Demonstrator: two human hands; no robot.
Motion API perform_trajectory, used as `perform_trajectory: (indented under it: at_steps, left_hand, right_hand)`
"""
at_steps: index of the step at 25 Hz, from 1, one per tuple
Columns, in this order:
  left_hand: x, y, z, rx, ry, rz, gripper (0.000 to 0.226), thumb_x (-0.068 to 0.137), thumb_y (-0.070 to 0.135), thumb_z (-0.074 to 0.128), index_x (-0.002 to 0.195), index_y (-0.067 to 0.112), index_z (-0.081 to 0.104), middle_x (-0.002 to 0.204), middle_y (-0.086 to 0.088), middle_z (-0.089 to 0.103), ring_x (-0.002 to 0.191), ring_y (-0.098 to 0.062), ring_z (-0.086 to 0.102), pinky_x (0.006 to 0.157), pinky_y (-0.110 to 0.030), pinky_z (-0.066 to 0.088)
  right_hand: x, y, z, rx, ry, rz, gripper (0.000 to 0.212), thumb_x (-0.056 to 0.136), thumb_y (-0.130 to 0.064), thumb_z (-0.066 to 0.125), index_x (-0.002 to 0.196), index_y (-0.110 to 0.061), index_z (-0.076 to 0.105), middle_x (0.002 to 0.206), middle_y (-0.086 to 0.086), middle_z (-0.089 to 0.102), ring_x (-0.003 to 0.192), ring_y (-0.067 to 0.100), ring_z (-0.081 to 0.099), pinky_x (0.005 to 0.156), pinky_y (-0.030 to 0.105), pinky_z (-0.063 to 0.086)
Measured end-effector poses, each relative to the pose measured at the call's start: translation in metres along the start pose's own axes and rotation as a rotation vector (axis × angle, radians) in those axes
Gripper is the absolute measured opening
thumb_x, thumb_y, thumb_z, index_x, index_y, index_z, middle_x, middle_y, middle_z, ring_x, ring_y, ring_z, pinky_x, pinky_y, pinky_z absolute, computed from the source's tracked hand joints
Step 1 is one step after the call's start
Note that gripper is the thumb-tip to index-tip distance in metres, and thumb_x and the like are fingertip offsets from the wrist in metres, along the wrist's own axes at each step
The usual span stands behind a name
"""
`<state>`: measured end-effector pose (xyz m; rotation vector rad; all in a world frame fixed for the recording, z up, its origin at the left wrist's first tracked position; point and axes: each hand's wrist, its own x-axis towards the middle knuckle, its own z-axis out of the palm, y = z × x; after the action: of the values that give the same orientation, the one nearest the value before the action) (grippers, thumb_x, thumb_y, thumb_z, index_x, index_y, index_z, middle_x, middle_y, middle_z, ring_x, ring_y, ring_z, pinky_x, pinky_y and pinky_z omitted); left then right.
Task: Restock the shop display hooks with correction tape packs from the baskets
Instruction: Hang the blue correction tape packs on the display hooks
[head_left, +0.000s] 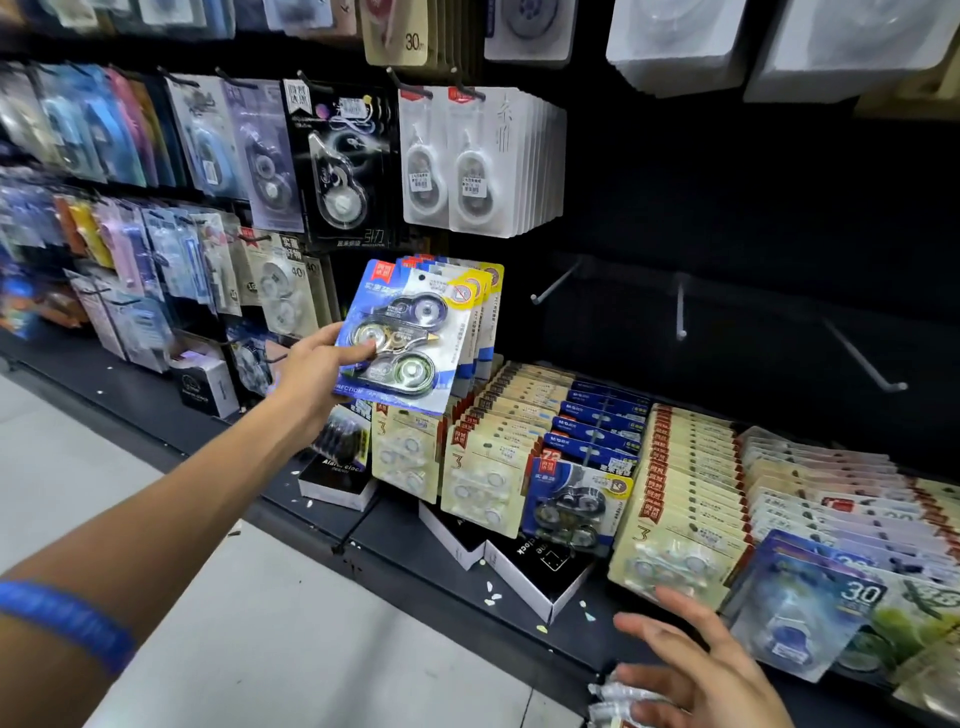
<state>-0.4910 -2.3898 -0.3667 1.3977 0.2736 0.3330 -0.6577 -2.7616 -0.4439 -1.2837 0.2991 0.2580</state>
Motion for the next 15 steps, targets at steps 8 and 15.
perform_trajectory:
  at_steps: [8, 15]
  left_hand:
    - [0.0031, -0.0010, 0.0043, -0.028, 0.026, 0.015, 0.022, 0.095, 0.004, 0.063, 0.113, 0.017, 0.067, 0.095, -0.001, 0.076, 0.071, -0.019, 0.072, 0.068, -0.038, 0.053]
    - [0.0052, -0.0018, 0.0083, -0.001, 0.013, 0.032, 0.015, 0.096, 0.009, 0.064, 0.103, 0.021, 0.068, 0.102, -0.004, 0.076, 0.084, -0.025, 0.071, 0.085, -0.048, 0.053]
  right_hand:
    - [0.0006, -0.0001, -0.0021, 0.002, -0.038, 0.012, 0.036, 0.090, 0.000, 0.063, 0.124, -0.013, 0.058, 0.095, 0.016, 0.076, 0.074, 0.043, 0.066, 0.056, 0.037, 0.050]
    - [-0.0019, 0.0014, -0.0022, -0.026, -0.052, 0.038, 0.028, 0.092, 0.002, 0.061, 0.118, -0.009, 0.061, 0.095, 0.020, 0.075, 0.071, 0.040, 0.064, 0.057, 0.036, 0.047]
